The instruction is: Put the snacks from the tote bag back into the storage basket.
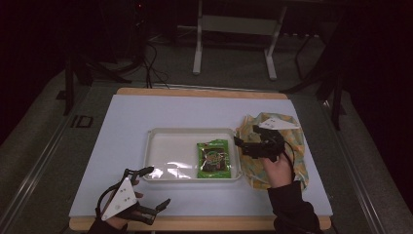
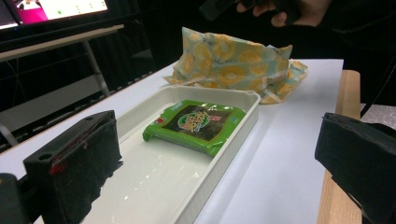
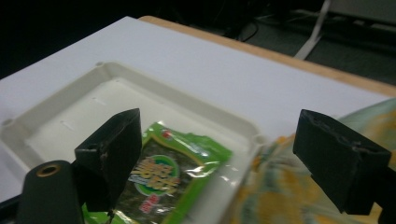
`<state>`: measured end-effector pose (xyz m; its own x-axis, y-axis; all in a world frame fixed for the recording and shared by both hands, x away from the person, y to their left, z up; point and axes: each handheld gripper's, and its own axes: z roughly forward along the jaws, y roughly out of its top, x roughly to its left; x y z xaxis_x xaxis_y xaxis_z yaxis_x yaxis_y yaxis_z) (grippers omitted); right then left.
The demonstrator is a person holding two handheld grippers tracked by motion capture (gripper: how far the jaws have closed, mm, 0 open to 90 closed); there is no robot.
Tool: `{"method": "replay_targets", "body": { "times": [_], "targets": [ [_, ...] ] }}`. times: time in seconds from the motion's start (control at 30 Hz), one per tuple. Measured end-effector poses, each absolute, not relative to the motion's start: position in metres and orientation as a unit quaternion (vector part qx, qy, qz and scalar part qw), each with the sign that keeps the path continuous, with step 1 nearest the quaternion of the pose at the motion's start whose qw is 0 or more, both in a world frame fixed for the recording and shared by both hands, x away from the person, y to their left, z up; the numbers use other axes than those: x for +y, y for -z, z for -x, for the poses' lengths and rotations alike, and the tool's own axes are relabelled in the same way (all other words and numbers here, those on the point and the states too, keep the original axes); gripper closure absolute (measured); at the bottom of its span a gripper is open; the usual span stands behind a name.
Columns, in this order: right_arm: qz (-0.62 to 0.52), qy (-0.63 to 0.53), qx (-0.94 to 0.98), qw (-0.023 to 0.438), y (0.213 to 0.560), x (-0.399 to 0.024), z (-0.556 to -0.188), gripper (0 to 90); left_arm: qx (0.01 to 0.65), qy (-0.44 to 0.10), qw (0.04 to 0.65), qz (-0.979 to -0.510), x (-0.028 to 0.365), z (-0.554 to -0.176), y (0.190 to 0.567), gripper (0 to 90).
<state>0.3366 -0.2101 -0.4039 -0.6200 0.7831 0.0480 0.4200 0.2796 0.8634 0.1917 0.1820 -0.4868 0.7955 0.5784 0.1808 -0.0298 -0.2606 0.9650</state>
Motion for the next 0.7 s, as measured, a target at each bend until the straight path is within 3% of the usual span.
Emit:
{"method": "replay_targets", "body": {
  "times": [0.7],
  "targets": [
    [-0.397, -0.463, 0.757, 0.234, 0.407, -0.281, -0.314, 15.5, 0.183, -0.261, 0.577, -0.752, 0.181, -0.193, 0.487, 0.5]
  ]
}}
